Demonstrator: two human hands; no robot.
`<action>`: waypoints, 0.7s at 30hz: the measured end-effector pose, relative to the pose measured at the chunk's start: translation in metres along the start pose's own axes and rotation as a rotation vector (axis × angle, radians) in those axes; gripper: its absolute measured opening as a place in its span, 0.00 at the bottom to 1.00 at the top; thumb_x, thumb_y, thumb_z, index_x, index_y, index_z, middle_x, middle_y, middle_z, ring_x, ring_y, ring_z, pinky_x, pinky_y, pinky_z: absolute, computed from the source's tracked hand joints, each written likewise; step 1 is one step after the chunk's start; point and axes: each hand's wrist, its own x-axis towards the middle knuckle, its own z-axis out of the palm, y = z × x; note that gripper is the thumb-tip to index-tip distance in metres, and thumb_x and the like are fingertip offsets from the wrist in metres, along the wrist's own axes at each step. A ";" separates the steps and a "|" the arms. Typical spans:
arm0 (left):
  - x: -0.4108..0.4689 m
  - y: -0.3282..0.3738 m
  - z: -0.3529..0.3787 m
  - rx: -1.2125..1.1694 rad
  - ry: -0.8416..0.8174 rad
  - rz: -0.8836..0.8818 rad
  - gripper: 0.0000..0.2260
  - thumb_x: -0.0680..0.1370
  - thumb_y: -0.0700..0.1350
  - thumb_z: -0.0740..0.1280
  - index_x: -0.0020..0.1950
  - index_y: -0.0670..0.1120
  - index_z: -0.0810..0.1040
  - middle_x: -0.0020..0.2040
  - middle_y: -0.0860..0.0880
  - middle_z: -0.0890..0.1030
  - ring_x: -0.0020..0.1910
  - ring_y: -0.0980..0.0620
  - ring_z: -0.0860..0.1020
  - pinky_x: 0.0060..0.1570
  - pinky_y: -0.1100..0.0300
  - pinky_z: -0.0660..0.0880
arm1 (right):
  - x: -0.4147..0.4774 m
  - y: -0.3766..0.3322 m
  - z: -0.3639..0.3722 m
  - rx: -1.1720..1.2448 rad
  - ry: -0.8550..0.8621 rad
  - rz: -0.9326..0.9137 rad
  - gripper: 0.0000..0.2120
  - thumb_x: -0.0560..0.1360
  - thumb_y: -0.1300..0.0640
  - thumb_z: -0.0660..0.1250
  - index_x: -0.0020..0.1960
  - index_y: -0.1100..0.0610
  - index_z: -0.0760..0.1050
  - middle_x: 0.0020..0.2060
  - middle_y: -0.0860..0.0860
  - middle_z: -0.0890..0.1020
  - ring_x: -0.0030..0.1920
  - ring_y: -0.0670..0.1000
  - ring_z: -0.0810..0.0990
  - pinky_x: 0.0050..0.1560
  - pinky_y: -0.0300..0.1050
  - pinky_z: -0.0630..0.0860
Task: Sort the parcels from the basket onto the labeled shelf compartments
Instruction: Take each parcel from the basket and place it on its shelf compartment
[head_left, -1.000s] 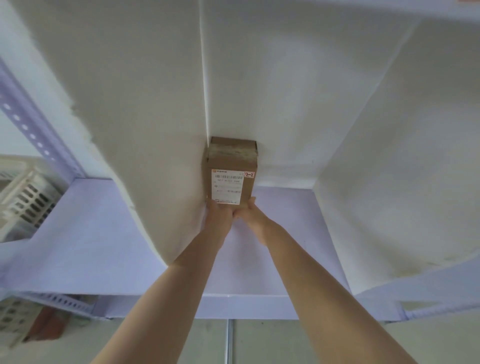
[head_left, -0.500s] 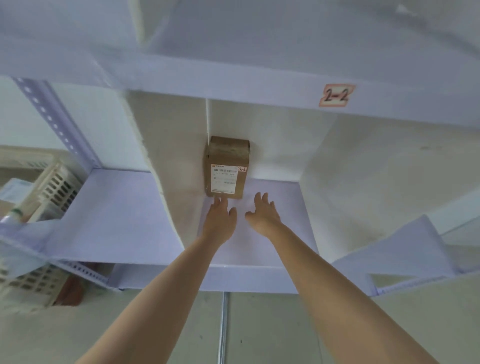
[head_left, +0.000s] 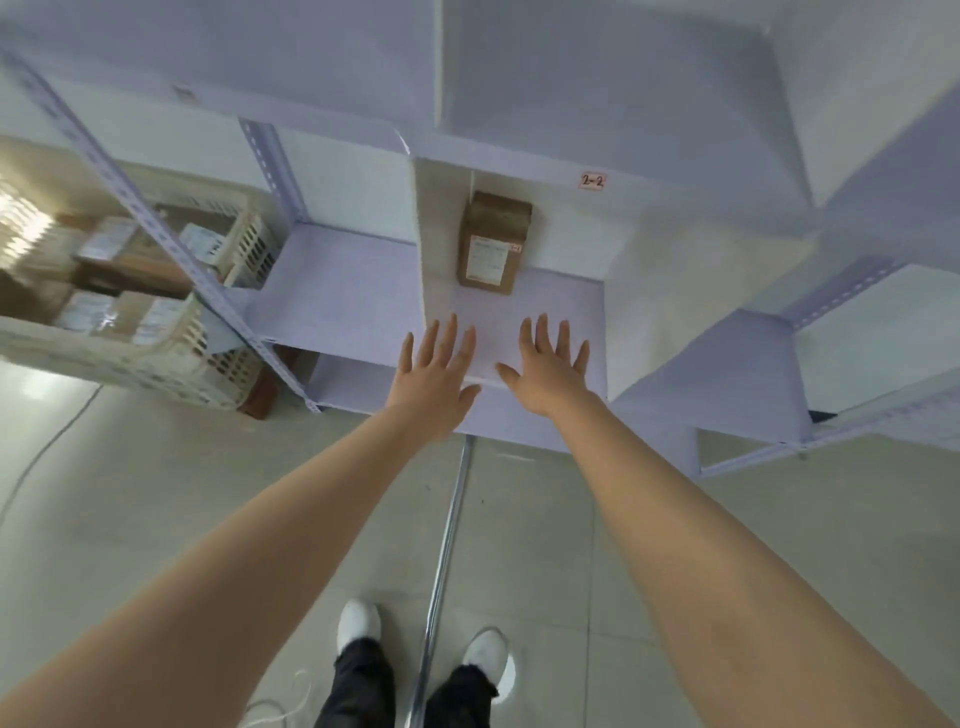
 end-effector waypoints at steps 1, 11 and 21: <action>-0.019 -0.005 -0.001 0.006 -0.002 -0.026 0.32 0.83 0.58 0.48 0.78 0.48 0.34 0.77 0.45 0.32 0.77 0.44 0.34 0.75 0.45 0.38 | -0.014 -0.007 0.002 -0.006 -0.016 -0.011 0.37 0.81 0.36 0.46 0.79 0.54 0.34 0.78 0.53 0.34 0.77 0.60 0.32 0.74 0.64 0.34; -0.152 -0.122 -0.006 -0.114 0.006 -0.406 0.37 0.80 0.64 0.50 0.78 0.48 0.33 0.77 0.45 0.32 0.76 0.43 0.33 0.74 0.44 0.36 | -0.077 -0.124 0.005 -0.086 -0.119 -0.172 0.39 0.80 0.34 0.47 0.79 0.54 0.33 0.79 0.52 0.36 0.77 0.60 0.33 0.74 0.66 0.35; -0.223 -0.288 -0.077 -0.156 0.183 -0.558 0.37 0.80 0.65 0.49 0.77 0.49 0.31 0.75 0.47 0.28 0.74 0.45 0.29 0.72 0.44 0.30 | -0.079 -0.332 -0.035 -0.222 -0.063 -0.361 0.39 0.81 0.36 0.49 0.79 0.54 0.33 0.78 0.52 0.36 0.77 0.60 0.33 0.75 0.64 0.38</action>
